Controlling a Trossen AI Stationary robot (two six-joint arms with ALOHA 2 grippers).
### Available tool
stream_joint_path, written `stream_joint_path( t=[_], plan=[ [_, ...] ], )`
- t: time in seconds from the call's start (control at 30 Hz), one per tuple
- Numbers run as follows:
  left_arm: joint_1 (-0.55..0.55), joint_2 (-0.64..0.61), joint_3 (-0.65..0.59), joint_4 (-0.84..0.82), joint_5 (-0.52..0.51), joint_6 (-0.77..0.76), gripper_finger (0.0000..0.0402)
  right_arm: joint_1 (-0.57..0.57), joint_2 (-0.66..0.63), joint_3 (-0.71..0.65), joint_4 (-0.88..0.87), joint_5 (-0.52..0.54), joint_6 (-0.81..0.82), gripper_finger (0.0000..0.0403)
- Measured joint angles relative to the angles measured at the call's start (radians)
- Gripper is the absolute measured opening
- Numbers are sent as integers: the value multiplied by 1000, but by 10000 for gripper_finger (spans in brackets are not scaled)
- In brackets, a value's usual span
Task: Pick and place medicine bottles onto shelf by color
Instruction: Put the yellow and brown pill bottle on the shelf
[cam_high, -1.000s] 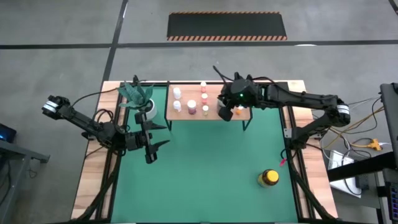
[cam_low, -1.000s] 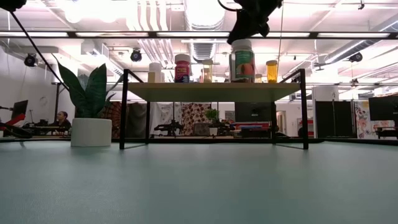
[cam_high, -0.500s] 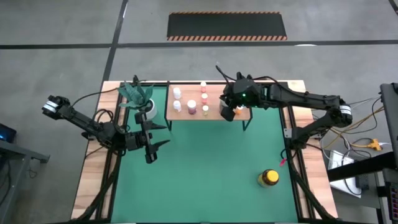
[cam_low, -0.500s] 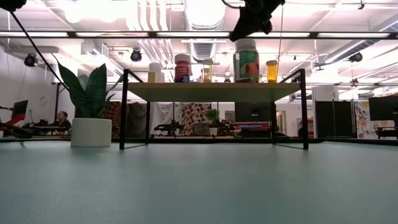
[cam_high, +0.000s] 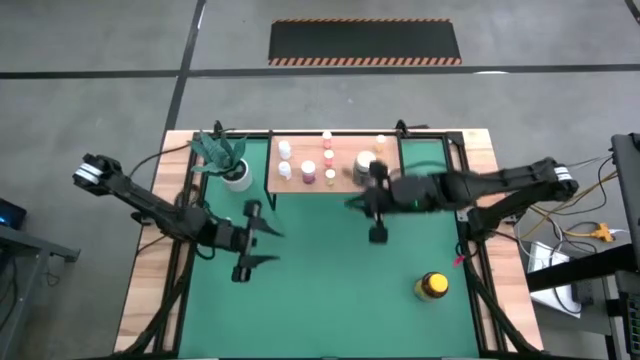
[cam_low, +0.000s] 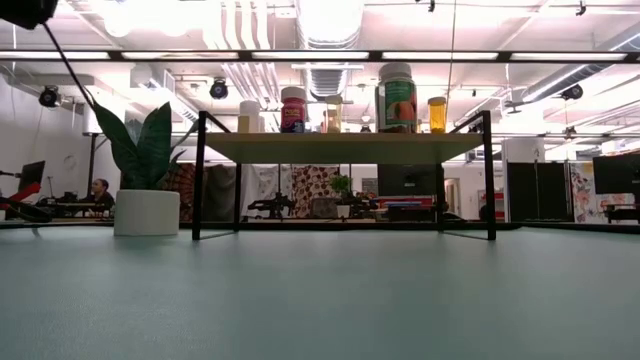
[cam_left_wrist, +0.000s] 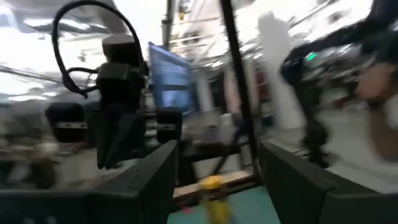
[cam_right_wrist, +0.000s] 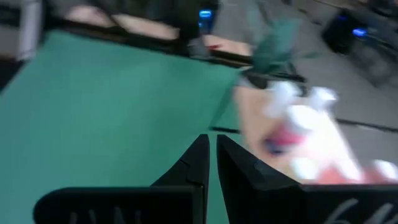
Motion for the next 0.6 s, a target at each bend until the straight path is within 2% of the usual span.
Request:
stream_joint_path(
  t=[0.1, 0.27, 0.4, 0.6],
  plan=[
    [-1, 101, 0, 104, 30, -86, 206, 95, 0, -53, 16, 1, -23, 22],
    [-1, 278, 14, 273, 26, -144, 206, 208, 1, -161, 125, 1, -71, 22],
    [-1, 387, 44, 343, 25, -178, 206, 258, -1, -257, 208, 1, -72, 22],
    [-1, 489, 85, 371, 14, -228, 206, 278, -2, -403, 338, -16, -71, 22]
  ],
)
